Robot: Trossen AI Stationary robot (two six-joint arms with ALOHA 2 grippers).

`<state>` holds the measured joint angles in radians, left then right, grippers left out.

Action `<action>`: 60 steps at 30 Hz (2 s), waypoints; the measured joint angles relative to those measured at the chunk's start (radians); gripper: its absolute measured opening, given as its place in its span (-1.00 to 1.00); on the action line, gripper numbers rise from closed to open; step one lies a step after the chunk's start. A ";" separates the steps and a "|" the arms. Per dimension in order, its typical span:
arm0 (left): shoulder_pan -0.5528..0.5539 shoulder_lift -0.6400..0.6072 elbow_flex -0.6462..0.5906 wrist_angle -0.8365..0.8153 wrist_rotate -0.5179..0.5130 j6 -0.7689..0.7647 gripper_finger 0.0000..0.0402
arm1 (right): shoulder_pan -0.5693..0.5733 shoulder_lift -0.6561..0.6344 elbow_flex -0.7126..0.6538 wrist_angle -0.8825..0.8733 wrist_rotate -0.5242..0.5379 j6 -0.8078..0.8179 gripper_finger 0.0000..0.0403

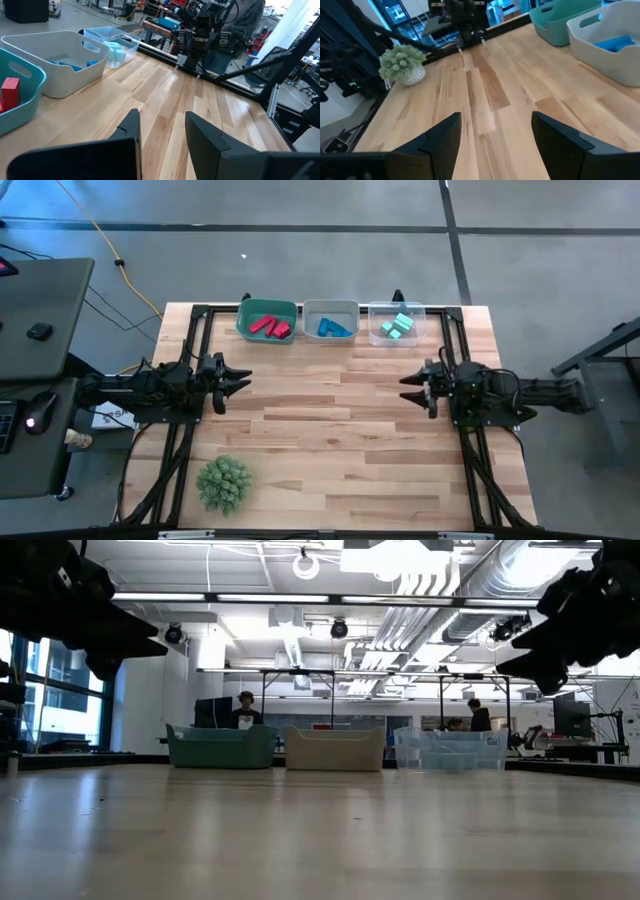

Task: Sort & place blocks by color
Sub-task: Return to Home Position

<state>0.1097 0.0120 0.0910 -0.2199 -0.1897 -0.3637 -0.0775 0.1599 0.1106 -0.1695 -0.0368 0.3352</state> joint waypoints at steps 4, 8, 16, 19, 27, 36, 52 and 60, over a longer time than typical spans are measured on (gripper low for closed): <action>0.000 0.000 0.000 0.000 0.000 0.000 -0.62 | 0.017 -0.054 -0.044 0.024 0.000 0.005 0.15; 0.000 0.000 0.000 0.000 0.000 0.000 -0.62 | 0.038 -0.083 -0.045 0.038 -0.003 -0.017 0.15; 0.000 0.000 0.000 0.000 0.000 0.000 -0.62 | 0.085 -0.160 -0.045 0.073 -0.006 -0.065 0.15; 0.000 0.000 0.000 0.000 0.000 0.000 -0.62 | 0.100 -0.156 -0.045 0.142 -0.005 -0.087 0.15; 0.000 0.000 0.000 0.000 0.000 0.000 -0.62 | 0.107 -0.156 -0.045 0.198 0.019 -0.081 0.15; 0.000 0.000 0.000 0.000 0.000 0.000 -0.62 | 0.106 -0.155 -0.045 0.097 0.097 -0.131 0.15; 0.000 0.000 0.000 0.000 0.000 0.000 -0.62 | 0.106 -0.155 -0.045 0.075 0.097 -0.134 0.15; 0.000 0.000 0.000 0.000 0.000 0.000 -0.62 | 0.106 -0.155 -0.045 0.075 0.097 -0.134 0.15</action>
<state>0.1097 0.0122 0.0914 -0.2199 -0.1898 -0.3637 0.0284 0.0051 0.0658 -0.0944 0.0597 0.2012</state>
